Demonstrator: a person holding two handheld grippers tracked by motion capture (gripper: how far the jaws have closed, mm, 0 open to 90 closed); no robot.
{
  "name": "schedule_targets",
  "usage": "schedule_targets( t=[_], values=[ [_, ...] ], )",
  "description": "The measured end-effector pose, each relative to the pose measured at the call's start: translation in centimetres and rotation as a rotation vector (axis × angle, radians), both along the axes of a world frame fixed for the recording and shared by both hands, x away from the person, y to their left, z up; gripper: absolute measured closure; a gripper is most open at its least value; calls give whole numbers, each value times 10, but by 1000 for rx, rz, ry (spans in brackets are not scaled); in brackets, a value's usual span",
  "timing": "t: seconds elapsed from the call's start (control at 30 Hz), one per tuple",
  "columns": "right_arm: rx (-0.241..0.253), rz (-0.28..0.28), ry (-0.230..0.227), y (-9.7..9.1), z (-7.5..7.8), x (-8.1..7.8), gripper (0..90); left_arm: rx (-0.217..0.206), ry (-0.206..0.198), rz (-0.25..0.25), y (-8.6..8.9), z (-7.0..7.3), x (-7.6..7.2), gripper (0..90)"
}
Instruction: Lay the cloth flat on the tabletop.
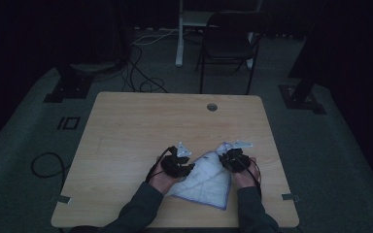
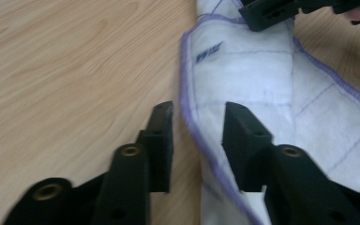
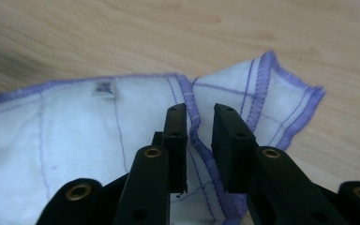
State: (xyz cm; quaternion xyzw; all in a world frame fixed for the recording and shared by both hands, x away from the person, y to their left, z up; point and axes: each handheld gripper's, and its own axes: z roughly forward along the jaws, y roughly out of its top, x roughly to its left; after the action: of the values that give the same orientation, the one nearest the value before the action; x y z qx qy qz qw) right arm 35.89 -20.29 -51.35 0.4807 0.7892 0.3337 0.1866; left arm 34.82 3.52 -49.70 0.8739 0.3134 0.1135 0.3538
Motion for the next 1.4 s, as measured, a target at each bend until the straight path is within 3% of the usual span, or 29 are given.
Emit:
schedule_targets(
  t=[0.07, 0.2, 0.27, 0.47, 1.0, 1.1, 1.4],
  values=[
    [14, 1, -26, -1, 4, -5, 759, 16, 3, -23, -7, -2, 5, 792],
    [42, 6, -54, -4, 8, -14, 760, 70, 10, -70, -17, -11, 14, 858],
    [53, 7, -58, -5, 8, -18, 760, 108, 23, -71, -21, -19, 19, 876],
    [55, 14, -48, -8, 2, -26, 757, 133, 27, -52, -19, -29, 24, 900],
    [34, 42, 8, 1, -18, -28, 742, 175, -33, 107, 18, -30, 47, 900],
    [30, 49, 3, 2, -18, -28, 737, 173, -39, 140, 27, -30, 52, 900],
    [34, 67, -5, 4, -19, -32, 730, 222, -83, 228, 58, -31, 64, 900]
  ],
)
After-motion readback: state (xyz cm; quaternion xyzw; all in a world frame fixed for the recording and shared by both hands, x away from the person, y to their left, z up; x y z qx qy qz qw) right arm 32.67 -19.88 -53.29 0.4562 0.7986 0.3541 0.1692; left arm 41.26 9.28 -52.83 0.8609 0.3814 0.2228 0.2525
